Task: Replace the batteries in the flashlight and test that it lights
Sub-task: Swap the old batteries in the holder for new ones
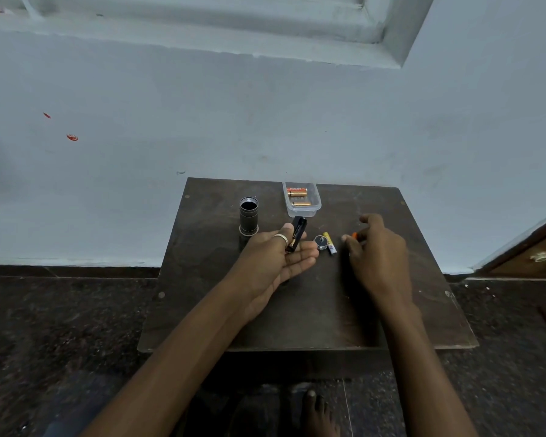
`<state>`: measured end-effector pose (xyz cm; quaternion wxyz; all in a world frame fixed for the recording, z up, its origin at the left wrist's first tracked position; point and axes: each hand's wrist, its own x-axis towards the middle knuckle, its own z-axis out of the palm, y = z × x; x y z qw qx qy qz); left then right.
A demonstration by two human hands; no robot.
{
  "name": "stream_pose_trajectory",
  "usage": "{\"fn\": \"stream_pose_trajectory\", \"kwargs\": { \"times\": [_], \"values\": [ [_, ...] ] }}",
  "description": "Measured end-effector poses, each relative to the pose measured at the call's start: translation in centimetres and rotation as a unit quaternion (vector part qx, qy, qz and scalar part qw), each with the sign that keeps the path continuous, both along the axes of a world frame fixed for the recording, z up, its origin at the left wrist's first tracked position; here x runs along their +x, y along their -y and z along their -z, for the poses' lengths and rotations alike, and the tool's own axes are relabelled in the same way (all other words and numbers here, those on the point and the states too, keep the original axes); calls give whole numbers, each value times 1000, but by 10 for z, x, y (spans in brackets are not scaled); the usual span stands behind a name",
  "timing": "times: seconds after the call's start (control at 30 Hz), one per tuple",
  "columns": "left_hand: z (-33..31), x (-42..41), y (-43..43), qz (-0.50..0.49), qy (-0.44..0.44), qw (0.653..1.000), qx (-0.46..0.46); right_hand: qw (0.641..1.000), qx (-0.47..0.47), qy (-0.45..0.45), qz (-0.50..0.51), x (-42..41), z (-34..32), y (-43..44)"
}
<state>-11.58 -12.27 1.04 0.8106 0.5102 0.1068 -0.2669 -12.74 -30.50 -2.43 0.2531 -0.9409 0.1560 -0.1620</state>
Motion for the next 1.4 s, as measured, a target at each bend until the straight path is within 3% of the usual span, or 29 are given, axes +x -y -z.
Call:
{"fn": "stream_pose_trajectory", "kwargs": {
  "times": [0.13,0.47,0.57,0.7,0.93,1.07,1.4],
  "values": [
    [1,0,0,-1,-2,1000,-1,1000,12,8,-11,2,2,-4],
    [2,1,-1,5,0,1000,-6,982,166,77,39,5,-13,-5],
    [3,1,-1,9,10,1000,-12,970,225,88,-32,1,-26,-15],
    [4,2,-1,4,12,999,-35,935,290,-8,-202,-3,-33,-29],
    [3,4,-3,35,30,999,-25,945,240,46,-219,-1,-29,-37],
    [7,5,-2,2,58,998,17,959,155,67,-228,-2,-27,-40],
    [9,8,-2,14,40,998,-36,957,184,94,-203,-1,-26,-41]
  ]
}}
